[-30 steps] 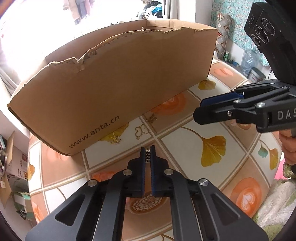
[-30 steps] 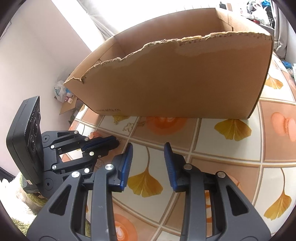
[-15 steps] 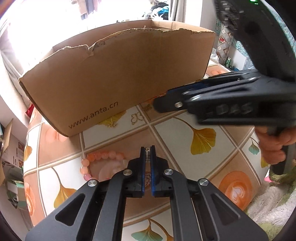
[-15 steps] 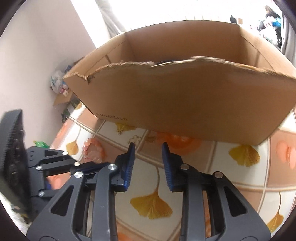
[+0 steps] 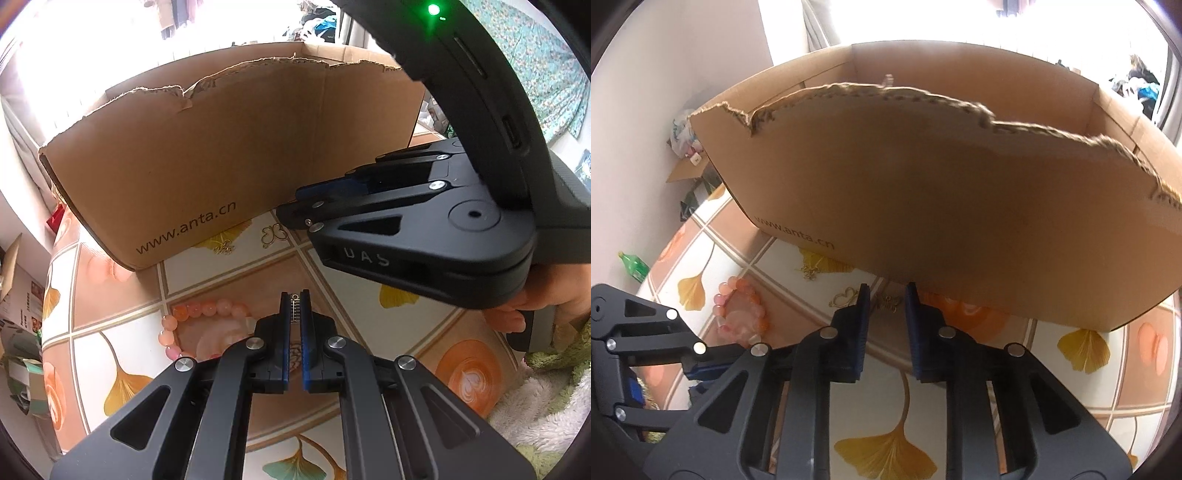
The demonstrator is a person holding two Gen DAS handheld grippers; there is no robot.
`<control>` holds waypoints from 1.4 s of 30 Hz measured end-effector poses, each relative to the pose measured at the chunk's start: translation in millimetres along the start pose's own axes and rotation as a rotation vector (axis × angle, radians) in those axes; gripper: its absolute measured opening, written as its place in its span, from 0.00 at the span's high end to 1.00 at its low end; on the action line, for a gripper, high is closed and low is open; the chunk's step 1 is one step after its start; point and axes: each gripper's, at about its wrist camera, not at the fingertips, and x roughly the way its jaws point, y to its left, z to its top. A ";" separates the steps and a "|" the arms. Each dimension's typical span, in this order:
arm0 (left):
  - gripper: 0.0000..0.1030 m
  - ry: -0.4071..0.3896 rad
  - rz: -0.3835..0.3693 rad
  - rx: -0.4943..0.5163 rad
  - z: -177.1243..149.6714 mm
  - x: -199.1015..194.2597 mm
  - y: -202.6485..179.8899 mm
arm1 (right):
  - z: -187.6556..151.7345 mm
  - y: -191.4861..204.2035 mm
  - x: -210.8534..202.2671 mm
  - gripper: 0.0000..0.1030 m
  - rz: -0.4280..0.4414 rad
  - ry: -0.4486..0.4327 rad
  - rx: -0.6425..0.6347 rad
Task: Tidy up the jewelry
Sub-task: 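Close the right gripper on the gold earring while the left gripper holds its earring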
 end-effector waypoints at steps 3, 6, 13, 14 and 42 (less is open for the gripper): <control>0.95 -0.002 -0.002 -0.001 -1.0 -0.5 1.2 | -0.4 4.3 2.2 0.90 -0.013 0.001 -0.024; 0.95 -0.003 -0.003 -0.003 -2.3 -0.8 3.1 | -0.4 3.6 2.1 0.92 -0.010 0.001 -0.028; 0.95 -0.010 -0.003 -0.005 -5.0 -1.4 6.1 | -5.2 -9.3 -6.0 0.93 0.007 -0.006 -0.009; 0.95 -0.011 -0.004 -0.006 -5.7 -1.1 5.6 | -5.5 -10.8 -7.8 0.93 0.009 -0.009 -0.005; 0.91 0.017 -0.018 -0.091 -8.5 -10.1 10.7 | -27.0 -30.6 -85.0 0.93 0.034 -0.103 0.076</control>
